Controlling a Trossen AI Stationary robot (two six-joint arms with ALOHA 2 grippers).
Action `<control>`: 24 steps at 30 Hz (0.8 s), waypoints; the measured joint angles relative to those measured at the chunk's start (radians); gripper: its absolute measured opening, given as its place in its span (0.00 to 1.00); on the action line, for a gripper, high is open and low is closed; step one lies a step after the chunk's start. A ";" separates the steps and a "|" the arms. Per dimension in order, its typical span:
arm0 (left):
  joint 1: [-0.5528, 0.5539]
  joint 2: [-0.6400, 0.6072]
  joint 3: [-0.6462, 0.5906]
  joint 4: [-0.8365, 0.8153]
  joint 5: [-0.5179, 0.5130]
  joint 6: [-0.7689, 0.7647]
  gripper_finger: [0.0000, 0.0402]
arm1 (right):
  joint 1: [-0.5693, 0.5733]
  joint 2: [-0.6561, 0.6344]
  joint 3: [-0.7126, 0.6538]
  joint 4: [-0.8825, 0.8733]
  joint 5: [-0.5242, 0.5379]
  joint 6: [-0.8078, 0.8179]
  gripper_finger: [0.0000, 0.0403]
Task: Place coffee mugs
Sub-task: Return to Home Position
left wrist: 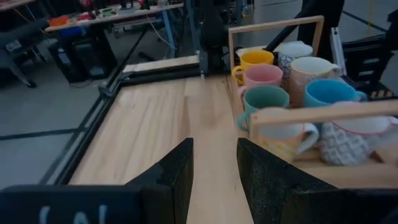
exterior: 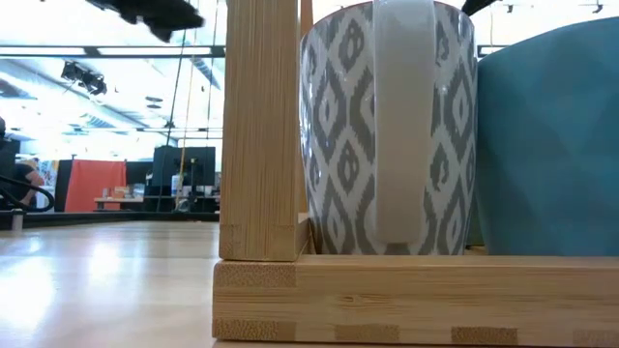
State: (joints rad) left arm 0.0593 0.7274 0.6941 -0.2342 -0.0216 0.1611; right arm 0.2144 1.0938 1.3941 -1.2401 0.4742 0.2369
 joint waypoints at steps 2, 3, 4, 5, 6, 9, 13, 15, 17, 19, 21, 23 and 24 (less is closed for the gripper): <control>0.000 -0.068 0.000 -0.075 0.000 -0.014 0.32 | -0.034 -0.042 -0.021 0.024 -0.002 -0.013 0.28; 0.000 -0.100 0.000 -0.109 0.000 -0.020 0.32 | -0.050 -0.067 -0.038 0.048 -0.003 -0.021 0.28; -0.001 -0.129 0.000 -0.147 0.000 -0.025 0.32 | -0.063 -0.092 -0.058 0.071 -0.007 -0.028 0.28; -0.003 -0.156 0.000 -0.182 0.000 -0.028 0.32 | -0.076 -0.116 -0.077 0.092 -0.021 -0.032 0.28; -0.007 -0.181 -0.007 -0.197 0.000 -0.035 0.32 | -0.087 -0.142 -0.096 0.109 -0.037 -0.037 0.28; -0.021 -0.264 -0.069 -0.174 0.000 -0.040 0.32 | -0.114 -0.218 -0.152 0.159 -0.060 -0.050 0.28; -0.024 -0.371 -0.179 -0.117 -0.009 -0.040 0.32 | -0.138 -0.313 -0.221 0.226 -0.060 -0.058 0.28; -0.024 -0.418 -0.227 -0.096 -0.027 -0.040 0.32 | -0.145 -0.356 -0.253 0.258 -0.068 -0.058 0.28; -0.024 -0.465 -0.268 -0.087 -0.030 -0.042 0.32 | -0.149 -0.398 -0.284 0.284 -0.075 -0.058 0.28; -0.024 -0.505 -0.296 -0.084 -0.029 -0.045 0.32 | -0.152 -0.436 -0.305 0.299 -0.076 -0.057 0.28; -0.024 -0.545 -0.322 -0.084 -0.029 -0.045 0.32 | -0.152 -0.470 -0.326 0.321 -0.076 -0.058 0.28; -0.024 -0.582 -0.344 -0.083 -0.029 -0.046 0.32 | -0.152 -0.501 -0.347 0.339 -0.075 -0.058 0.28; -0.024 -0.600 -0.357 -0.083 -0.029 -0.046 0.32 | -0.152 -0.515 -0.355 0.342 -0.076 -0.058 0.28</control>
State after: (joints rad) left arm 0.0353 0.1269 0.3376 -0.3168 -0.0509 0.1154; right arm 0.0620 0.5791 1.0392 -0.8986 0.3985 0.1792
